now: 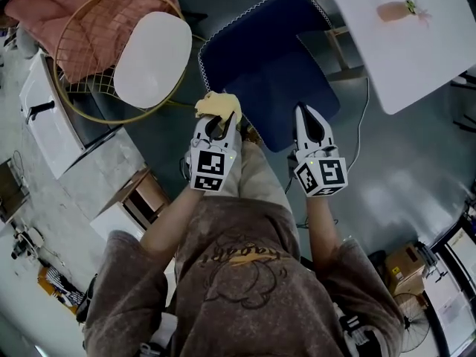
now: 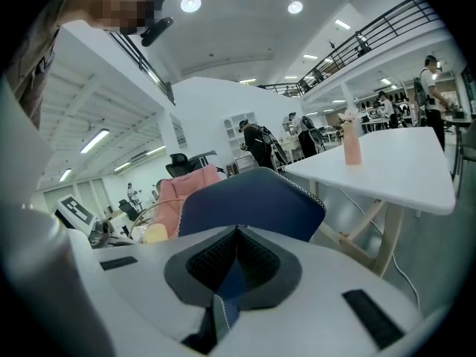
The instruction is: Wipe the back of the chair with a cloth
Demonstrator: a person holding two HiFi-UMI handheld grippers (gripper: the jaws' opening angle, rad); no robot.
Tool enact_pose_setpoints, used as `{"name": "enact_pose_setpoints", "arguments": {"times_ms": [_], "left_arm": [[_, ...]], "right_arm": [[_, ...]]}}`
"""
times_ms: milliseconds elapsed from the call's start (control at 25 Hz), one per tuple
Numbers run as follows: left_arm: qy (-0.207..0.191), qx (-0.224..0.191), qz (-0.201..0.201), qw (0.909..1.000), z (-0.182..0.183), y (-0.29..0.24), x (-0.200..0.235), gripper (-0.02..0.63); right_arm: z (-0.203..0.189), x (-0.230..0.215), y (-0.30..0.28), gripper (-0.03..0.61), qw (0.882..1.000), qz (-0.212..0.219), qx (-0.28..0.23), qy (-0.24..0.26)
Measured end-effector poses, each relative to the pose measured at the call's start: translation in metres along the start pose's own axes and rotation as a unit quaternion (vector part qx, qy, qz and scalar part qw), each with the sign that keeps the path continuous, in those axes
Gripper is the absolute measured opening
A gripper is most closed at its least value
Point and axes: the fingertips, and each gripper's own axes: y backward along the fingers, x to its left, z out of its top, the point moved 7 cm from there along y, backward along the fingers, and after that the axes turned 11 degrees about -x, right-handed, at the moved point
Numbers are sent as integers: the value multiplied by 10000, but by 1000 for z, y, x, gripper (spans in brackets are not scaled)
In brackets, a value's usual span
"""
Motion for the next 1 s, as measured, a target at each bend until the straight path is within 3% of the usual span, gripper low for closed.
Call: {"name": "enact_pose_setpoints", "arguments": {"times_ms": [520,1000], "left_arm": [[129,181,370,9991,-23,-29,8,52],[566,478,872,9934,-20,-70,22,52]], "right_arm": [[-3,-2,11,26,9999,-146,-15,-8],[-5,-13,18,26,9993,-367,-20,-69]]}}
